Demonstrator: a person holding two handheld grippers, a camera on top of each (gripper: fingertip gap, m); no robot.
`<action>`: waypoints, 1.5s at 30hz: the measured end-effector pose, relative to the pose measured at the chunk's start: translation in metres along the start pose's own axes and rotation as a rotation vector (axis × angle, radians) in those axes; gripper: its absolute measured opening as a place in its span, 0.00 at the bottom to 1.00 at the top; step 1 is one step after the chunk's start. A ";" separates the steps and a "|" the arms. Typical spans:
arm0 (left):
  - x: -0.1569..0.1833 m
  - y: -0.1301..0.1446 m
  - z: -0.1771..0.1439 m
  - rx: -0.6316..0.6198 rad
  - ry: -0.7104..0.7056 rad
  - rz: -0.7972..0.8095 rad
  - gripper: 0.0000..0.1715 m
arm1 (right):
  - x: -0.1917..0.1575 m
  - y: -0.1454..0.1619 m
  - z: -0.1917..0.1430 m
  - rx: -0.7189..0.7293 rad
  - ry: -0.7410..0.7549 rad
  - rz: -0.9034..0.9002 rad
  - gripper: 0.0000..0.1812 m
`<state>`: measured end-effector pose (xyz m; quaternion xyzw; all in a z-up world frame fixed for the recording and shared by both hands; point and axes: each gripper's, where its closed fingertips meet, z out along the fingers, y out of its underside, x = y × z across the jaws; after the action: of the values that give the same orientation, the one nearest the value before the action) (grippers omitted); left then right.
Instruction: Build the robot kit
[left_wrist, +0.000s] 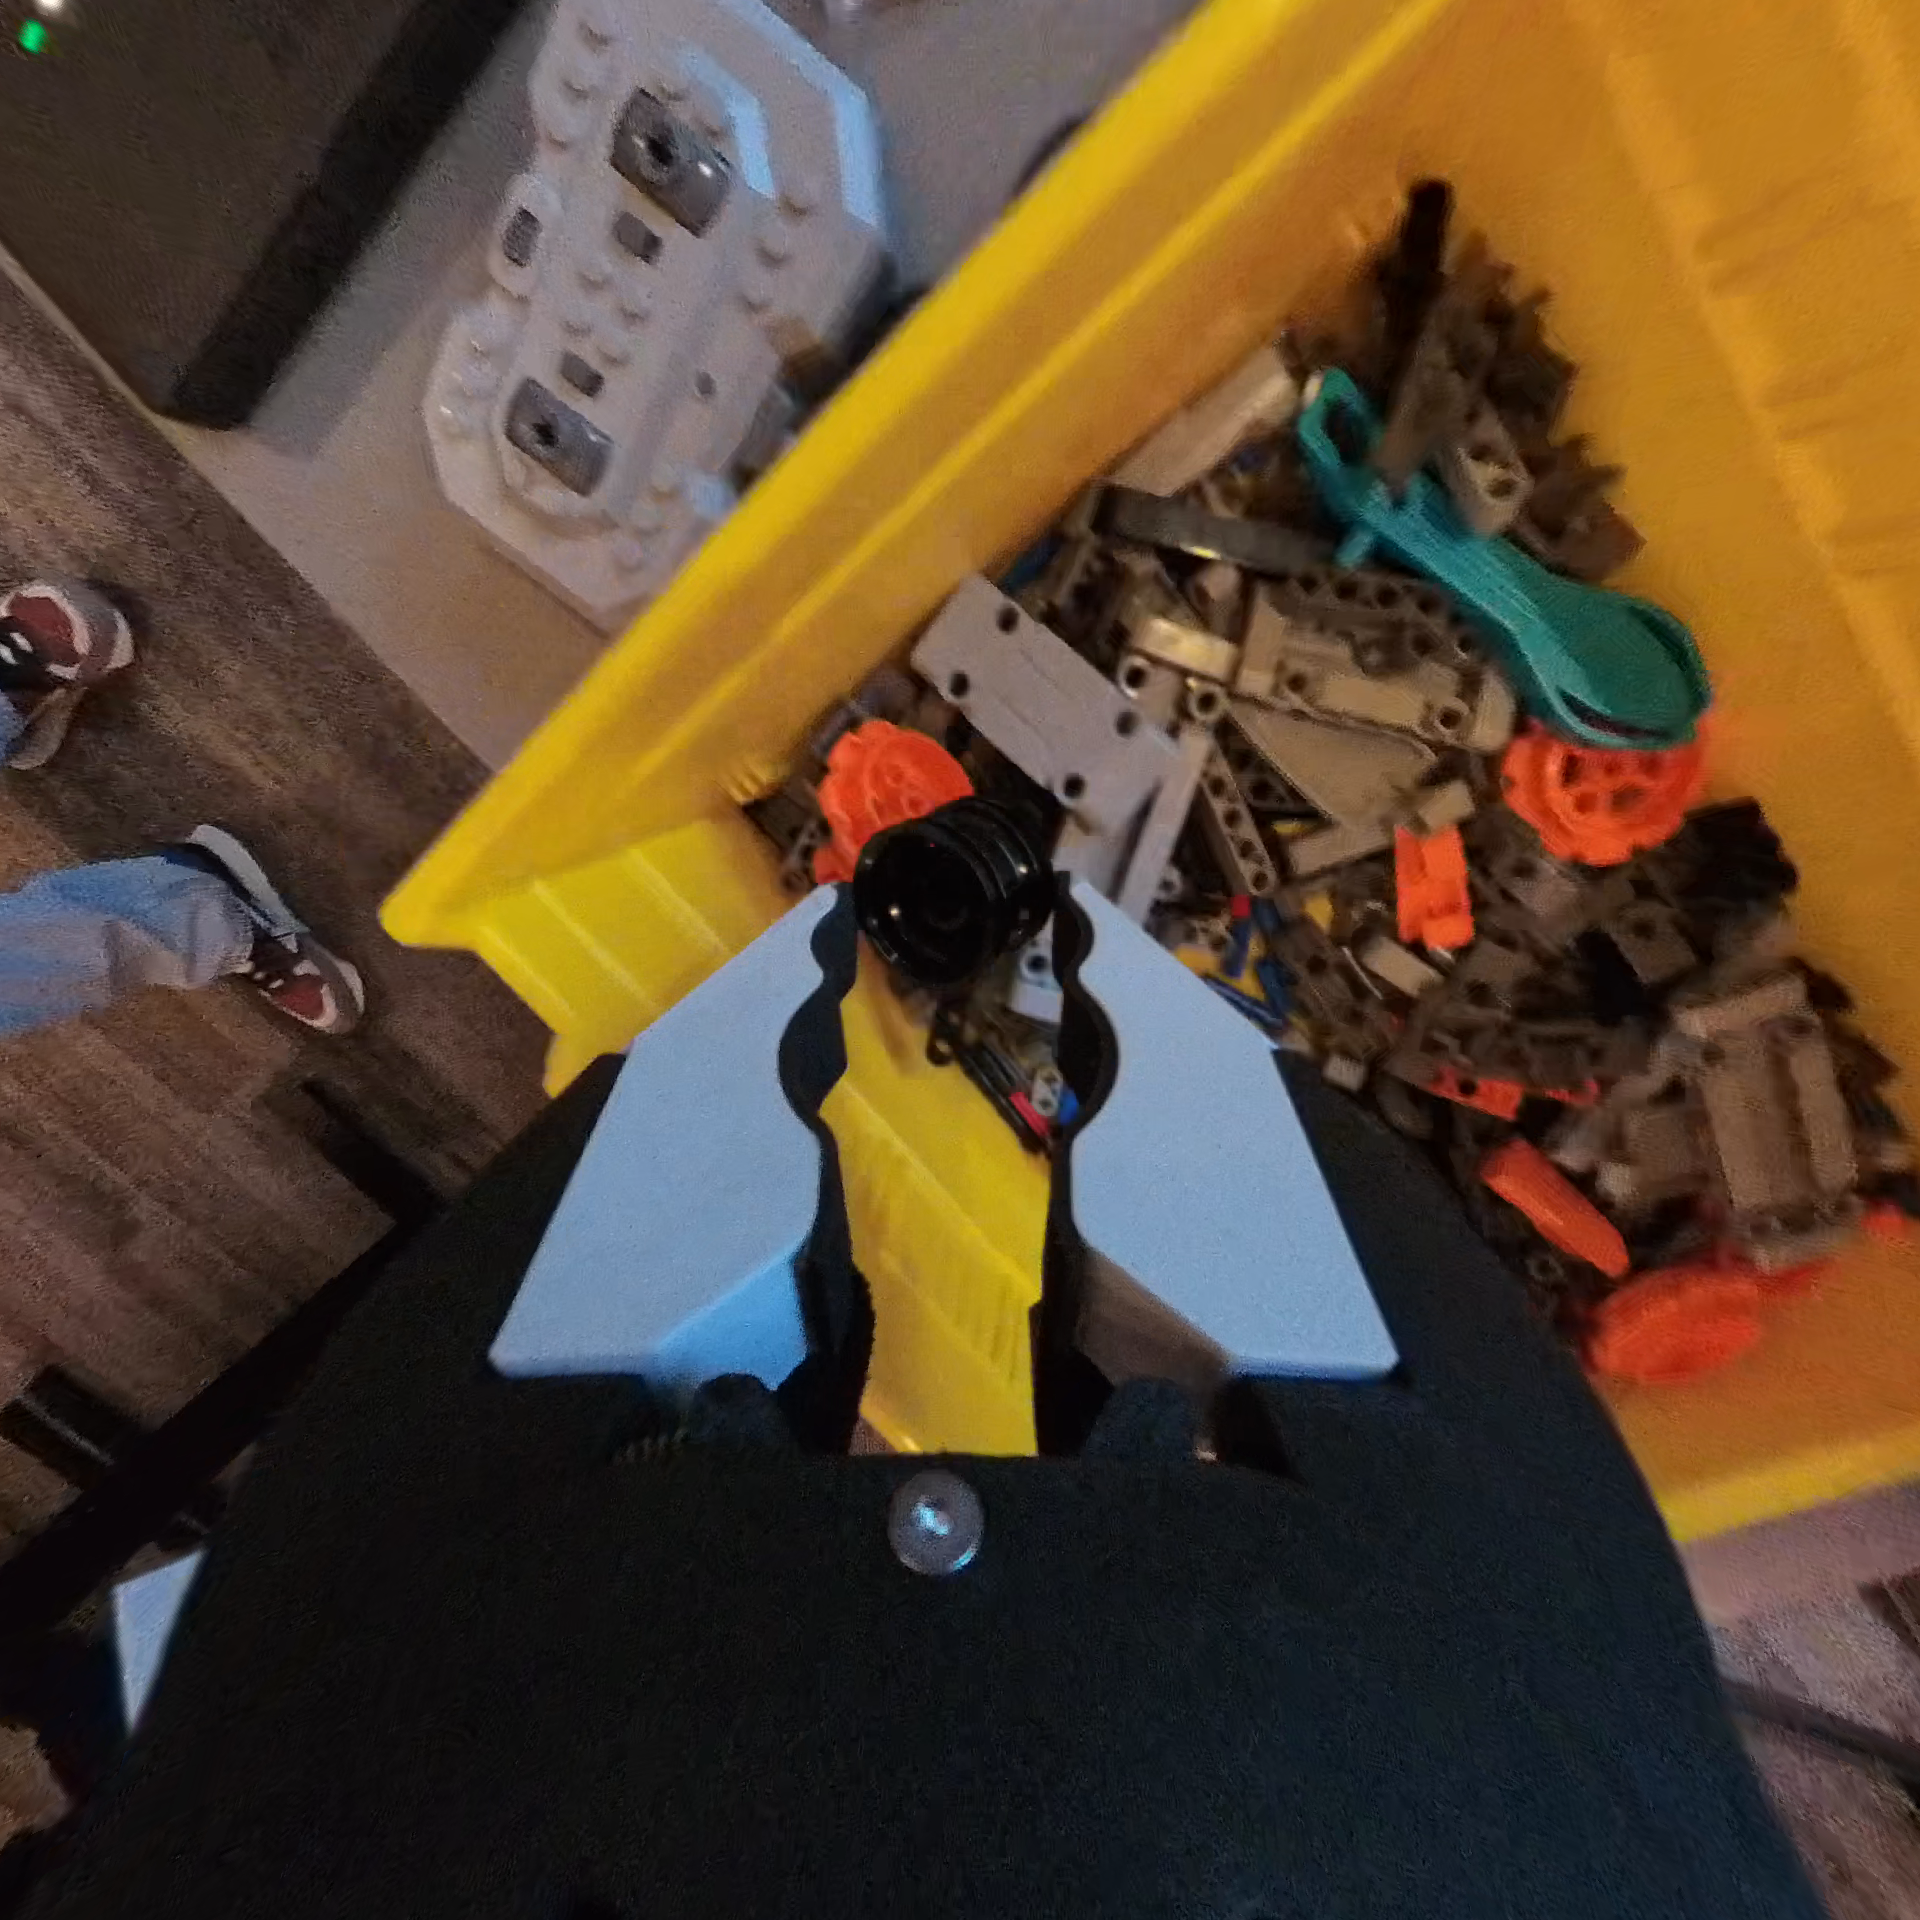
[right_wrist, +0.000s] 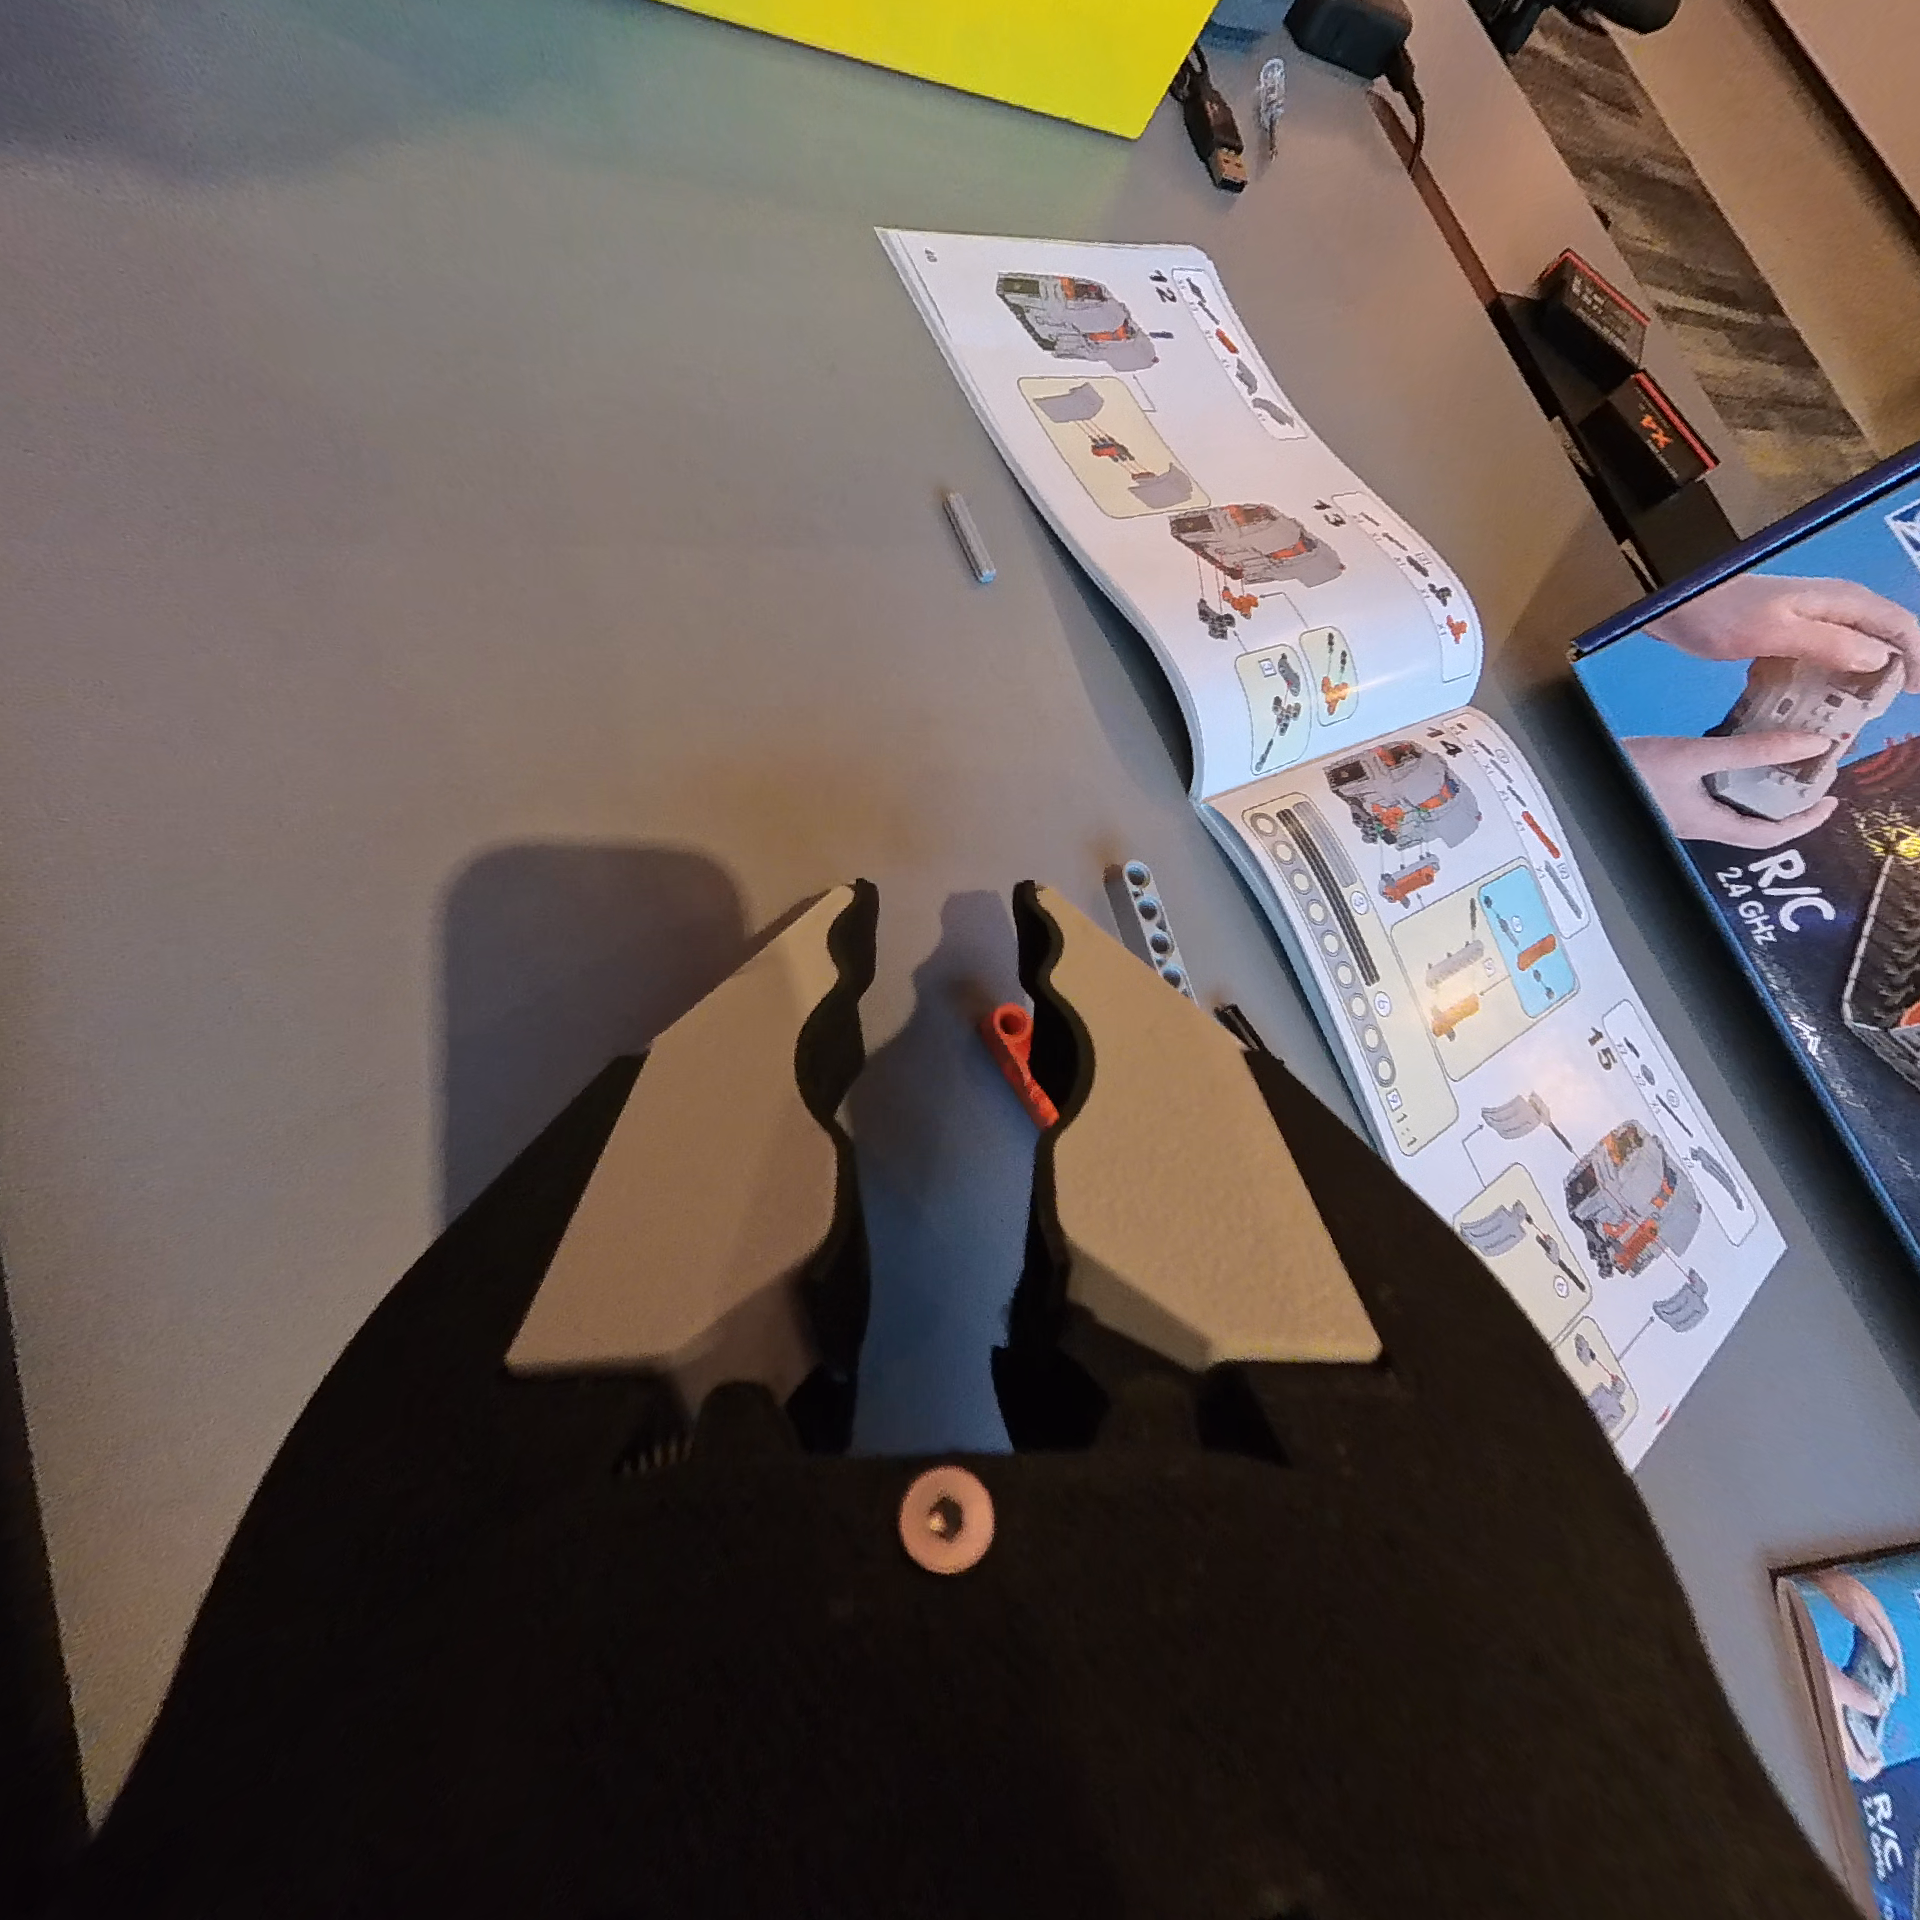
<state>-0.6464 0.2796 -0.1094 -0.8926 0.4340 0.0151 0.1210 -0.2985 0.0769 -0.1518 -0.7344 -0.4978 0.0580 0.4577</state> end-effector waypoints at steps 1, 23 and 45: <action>-0.007 -0.007 0.007 0.001 -0.018 -0.017 0.20 | 0.001 0.000 0.000 0.000 0.003 0.003 0.14; 0.121 0.104 -0.011 -0.071 0.430 0.402 0.12 | 0.000 -0.001 -0.002 0.008 -0.004 0.011 0.13; 0.038 0.001 -0.015 0.112 0.172 0.125 0.34 | 0.003 -0.001 -0.002 0.013 -0.001 0.027 0.13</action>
<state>-0.6247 0.2458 -0.1005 -0.8537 0.4977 -0.0784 0.1318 -0.2962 0.0781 -0.1490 -0.7379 -0.4877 0.0676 0.4616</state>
